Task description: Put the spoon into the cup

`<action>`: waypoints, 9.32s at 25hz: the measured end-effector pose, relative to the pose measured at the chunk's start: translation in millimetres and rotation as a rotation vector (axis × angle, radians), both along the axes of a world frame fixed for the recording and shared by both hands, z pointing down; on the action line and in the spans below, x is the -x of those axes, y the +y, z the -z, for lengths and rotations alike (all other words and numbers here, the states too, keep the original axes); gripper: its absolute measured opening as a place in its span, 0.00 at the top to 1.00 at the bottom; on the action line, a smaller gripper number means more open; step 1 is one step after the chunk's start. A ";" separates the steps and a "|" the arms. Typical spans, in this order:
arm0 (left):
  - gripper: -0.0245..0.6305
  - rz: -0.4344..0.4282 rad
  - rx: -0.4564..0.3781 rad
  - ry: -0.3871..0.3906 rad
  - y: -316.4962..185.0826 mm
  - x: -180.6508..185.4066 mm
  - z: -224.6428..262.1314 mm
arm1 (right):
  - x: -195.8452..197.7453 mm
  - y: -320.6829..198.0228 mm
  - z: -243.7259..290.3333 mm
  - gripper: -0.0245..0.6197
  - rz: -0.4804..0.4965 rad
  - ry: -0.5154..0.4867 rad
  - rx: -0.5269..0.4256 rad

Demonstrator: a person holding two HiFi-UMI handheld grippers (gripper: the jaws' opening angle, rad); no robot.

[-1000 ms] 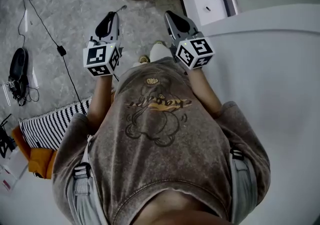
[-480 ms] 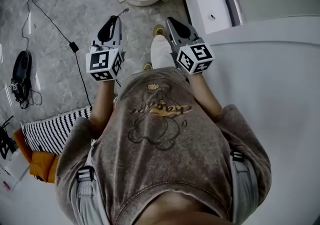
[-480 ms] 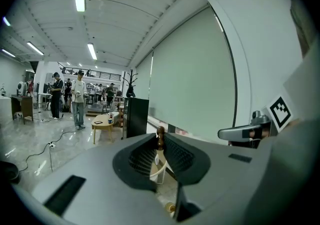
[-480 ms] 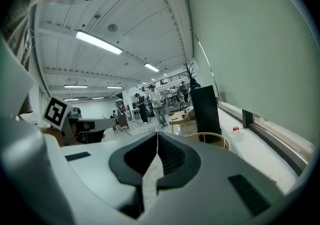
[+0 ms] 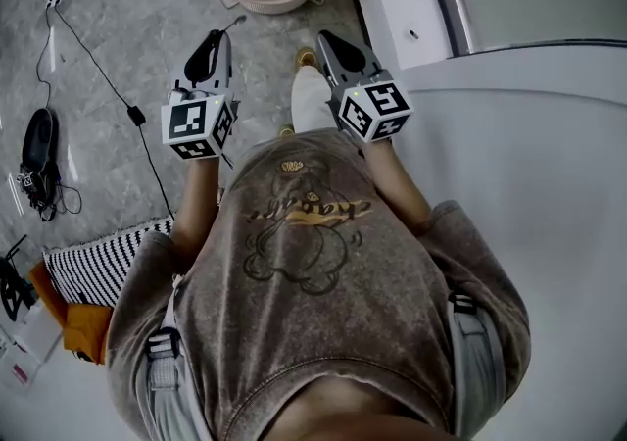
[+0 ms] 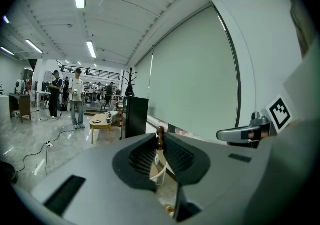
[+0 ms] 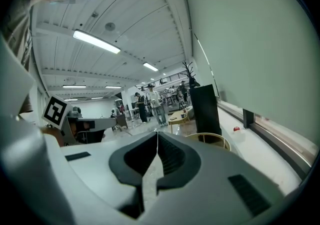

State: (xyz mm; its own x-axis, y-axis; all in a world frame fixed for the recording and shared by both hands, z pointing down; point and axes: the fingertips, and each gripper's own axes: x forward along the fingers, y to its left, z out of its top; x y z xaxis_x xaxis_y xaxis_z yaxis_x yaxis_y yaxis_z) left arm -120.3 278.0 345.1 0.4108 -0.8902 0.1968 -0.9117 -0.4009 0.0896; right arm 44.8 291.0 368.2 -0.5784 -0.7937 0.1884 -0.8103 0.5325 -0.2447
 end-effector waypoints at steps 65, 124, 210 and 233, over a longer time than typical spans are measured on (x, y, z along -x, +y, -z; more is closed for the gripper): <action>0.88 0.115 0.091 0.040 -347.8 -69.7 4.0 | -46.5 -370.8 -4.9 0.93 0.226 -0.018 0.090; 0.88 -0.006 0.232 0.081 -482.3 -39.8 -84.4 | -6.6 -485.9 -81.6 0.93 0.115 -0.018 0.214; 0.88 0.000 0.764 0.157 -481.5 -58.2 -438.8 | 7.9 -488.1 -200.0 0.93 0.147 0.062 0.402; 0.69 0.029 0.807 0.096 -475.6 -39.2 -443.9 | 9.6 -498.2 -193.7 0.93 0.152 0.051 0.406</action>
State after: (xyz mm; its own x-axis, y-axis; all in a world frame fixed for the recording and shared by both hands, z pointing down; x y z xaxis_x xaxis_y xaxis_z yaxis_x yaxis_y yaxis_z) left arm -81.1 -197.6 789.0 0.4375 -0.4993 0.7479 -0.8945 -0.1560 0.4190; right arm 35.2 -207.2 561.9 -0.6647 -0.5559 0.4991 -0.7467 0.5155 -0.4203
